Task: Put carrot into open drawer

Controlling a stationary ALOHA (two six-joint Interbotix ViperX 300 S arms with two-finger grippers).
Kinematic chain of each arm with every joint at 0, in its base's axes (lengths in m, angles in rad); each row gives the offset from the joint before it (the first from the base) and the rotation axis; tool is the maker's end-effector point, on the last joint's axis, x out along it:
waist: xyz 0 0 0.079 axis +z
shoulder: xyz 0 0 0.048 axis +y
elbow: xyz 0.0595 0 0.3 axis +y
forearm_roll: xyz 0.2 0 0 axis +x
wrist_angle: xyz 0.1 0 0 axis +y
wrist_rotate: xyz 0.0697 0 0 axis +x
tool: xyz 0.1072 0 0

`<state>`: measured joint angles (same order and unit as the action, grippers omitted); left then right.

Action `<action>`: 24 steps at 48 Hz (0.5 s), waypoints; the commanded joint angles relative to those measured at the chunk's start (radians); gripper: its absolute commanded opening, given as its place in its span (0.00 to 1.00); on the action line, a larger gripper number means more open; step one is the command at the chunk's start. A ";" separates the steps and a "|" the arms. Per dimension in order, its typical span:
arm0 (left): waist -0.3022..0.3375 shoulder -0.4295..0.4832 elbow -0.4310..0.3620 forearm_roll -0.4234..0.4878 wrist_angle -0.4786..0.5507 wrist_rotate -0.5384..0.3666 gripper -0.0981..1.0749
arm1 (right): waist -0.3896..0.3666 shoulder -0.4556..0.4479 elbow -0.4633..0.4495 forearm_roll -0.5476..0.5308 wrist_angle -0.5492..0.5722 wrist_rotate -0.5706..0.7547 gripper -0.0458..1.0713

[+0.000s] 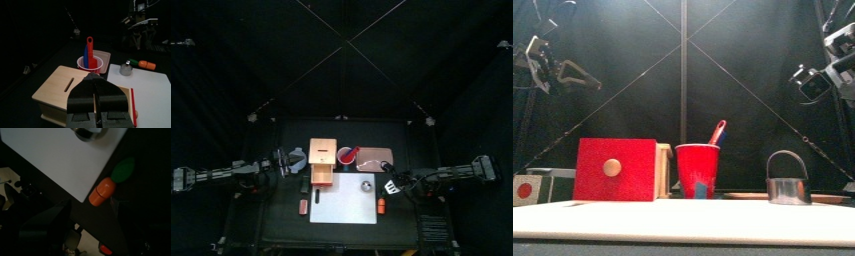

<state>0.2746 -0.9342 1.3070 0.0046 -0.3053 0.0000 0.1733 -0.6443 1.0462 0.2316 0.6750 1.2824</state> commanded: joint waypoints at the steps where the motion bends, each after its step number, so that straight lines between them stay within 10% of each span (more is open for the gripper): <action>1: -0.006 0.008 -0.026 0.000 -0.009 0.002 0.08 | 0.072 0.041 -0.014 -0.066 -0.006 0.181 0.88; 14: -0.006 0.006 -0.018 -0.002 -0.014 -0.002 0.08 | 0.249 0.218 -0.038 -0.360 -0.063 0.713 0.88; 24: -0.015 0.006 -0.017 0.000 -0.014 0.000 0.08 | 0.268 0.331 -0.052 -0.388 -0.156 0.772 0.88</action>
<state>0.2623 -0.9357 1.3085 0.0031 -0.3099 0.0000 0.4357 -0.3359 1.0201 -0.1549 0.5400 2.0571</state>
